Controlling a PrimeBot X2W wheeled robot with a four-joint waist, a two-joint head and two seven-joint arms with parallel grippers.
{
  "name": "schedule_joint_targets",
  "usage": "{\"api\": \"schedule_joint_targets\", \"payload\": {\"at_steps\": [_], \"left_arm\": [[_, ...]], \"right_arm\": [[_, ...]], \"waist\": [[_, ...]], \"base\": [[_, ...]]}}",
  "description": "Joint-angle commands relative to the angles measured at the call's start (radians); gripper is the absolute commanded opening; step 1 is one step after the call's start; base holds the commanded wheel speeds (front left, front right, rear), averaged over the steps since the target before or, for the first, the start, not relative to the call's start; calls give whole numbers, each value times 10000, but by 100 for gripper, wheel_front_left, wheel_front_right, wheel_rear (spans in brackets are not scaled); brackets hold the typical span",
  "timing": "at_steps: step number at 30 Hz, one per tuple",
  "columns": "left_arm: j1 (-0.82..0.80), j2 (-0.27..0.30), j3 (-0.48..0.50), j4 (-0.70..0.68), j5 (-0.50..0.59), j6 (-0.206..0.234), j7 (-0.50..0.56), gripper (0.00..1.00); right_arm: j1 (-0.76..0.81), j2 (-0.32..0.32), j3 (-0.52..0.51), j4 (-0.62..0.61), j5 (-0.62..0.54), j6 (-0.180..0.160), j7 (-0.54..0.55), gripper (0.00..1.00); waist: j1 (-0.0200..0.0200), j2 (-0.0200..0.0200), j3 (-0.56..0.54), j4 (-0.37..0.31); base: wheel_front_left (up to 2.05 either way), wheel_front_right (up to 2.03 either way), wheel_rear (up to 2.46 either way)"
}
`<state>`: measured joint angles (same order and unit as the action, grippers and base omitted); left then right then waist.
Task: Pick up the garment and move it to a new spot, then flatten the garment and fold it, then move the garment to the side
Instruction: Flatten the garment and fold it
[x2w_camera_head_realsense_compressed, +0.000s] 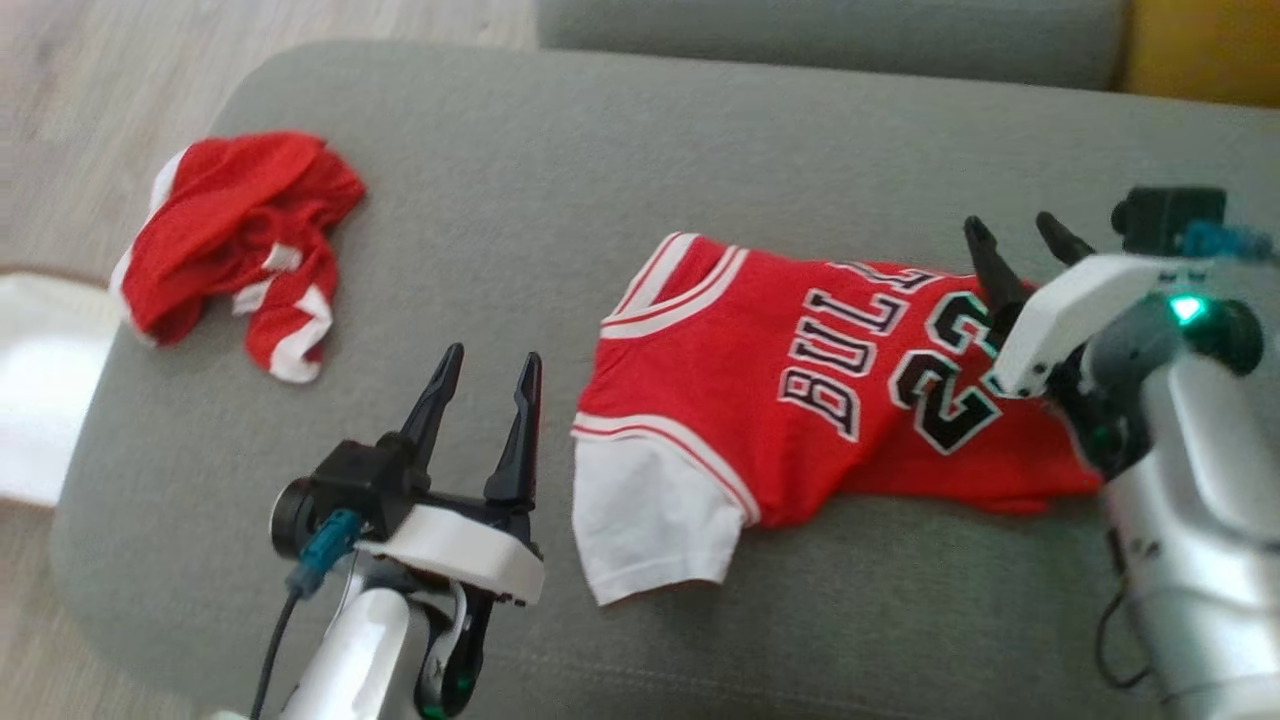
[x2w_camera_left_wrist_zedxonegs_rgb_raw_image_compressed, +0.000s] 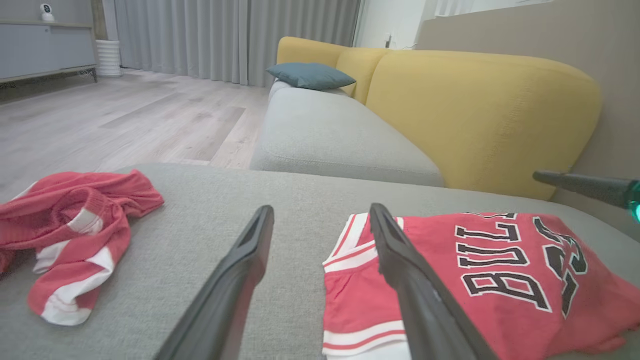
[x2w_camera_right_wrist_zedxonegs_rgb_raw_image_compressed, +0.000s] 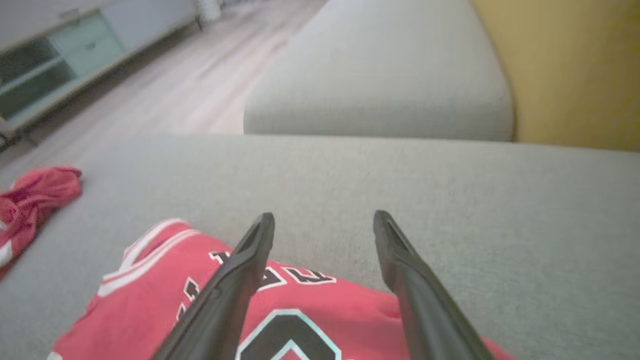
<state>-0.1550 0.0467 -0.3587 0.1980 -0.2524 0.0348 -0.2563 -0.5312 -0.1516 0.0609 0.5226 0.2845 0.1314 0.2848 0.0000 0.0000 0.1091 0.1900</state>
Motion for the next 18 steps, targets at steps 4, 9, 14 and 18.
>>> {"api": "schedule_joint_targets", "payload": {"at_steps": [4, 9, 14, 18], "left_arm": [[-564, 35, 185, -289, -134, 31, -55, 100], [-657, 35, 166, -315, -232, 69, -55, 100], [-696, 35, 144, -319, -283, 116, -55, 100], [-783, 35, 32, -323, -257, 134, -55, 100]], "right_arm": [[-1009, -576, 750, 732, 911, -7, 1217, 100], [-1558, -1325, 2042, 1582, 1894, -7, 2925, 100], [-1628, -1782, 3205, 1793, 2638, -7, 4080, 100], [-1504, -1834, 3829, 1848, 3024, -7, 4344, 83]], "waist": [[0, 0, 679, 777], [0, 0, 912, 1055], [0, 0, 951, 1069], [0, 0, 971, 1006]], "base": [[0, 0, 0], [0, 0, 0], [0, 0, 0], [0, 0, 0]]}}
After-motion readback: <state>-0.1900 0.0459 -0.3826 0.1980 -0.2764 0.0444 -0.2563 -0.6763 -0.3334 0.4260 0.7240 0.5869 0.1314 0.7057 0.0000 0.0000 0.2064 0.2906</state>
